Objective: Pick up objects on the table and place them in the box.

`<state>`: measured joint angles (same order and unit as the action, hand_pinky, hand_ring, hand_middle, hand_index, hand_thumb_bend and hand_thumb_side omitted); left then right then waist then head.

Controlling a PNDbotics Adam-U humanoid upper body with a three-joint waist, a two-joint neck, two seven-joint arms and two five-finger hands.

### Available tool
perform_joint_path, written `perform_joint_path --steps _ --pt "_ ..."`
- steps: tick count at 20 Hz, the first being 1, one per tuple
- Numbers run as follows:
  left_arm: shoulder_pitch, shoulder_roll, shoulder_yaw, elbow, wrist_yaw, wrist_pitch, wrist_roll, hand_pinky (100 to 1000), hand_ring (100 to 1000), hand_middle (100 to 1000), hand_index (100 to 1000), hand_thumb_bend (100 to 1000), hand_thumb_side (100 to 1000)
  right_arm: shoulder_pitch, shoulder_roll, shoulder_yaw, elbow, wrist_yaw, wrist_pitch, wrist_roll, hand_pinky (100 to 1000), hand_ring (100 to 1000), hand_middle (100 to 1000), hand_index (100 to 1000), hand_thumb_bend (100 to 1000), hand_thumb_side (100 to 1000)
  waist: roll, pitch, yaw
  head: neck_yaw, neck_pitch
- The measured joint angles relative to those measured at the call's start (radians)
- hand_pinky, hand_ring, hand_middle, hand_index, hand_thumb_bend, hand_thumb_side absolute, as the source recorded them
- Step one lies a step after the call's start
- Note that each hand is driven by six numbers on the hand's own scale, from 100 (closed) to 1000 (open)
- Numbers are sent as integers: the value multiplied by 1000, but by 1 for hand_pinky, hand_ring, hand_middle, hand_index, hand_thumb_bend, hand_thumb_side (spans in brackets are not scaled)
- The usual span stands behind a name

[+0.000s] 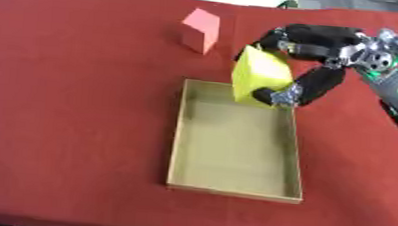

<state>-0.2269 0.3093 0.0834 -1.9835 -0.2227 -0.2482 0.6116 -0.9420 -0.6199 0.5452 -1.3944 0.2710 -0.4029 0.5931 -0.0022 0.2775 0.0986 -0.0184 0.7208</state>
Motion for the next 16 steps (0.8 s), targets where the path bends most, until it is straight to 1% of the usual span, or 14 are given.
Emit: perform_joint_path --steps 2,5,9,13,15,16 --pt "1 0 0 0 0 1 -1 833 701 615 744 100 739 1 4 7 -3 7 -10 8 780 793 662 869 125 669 0 0 1 -2 0" --pt "1 0 0 0 1 2 -2 833 701 615 744 100 739 2 14 21 -5 38 -38 17 779 792 665 869 116 673 0 0 5 -5 0" --pt "2 0 -3 0 2 3 -3 833 701 615 744 100 740 18 31 27 -5 99 -72 3 778 787 665 870 115 682 -1 0 7 -9 1" --pt "6 0 -6 0 2 5 -5 833 701 615 744 100 740 23 47 34 0 162 -107 -30 773 780 664 872 100 715 -2 0 7 -11 5" --pt "6 0 -6 0 2 5 -5 833 701 615 744 100 740 23 53 39 7 181 -119 -42 772 781 664 880 100 749 -2 0 7 -12 6" --pt "6 0 -6 0 2 4 -6 833 701 615 744 100 741 23 54 42 12 185 -125 -45 775 788 676 892 100 792 -2 0 7 -12 6"
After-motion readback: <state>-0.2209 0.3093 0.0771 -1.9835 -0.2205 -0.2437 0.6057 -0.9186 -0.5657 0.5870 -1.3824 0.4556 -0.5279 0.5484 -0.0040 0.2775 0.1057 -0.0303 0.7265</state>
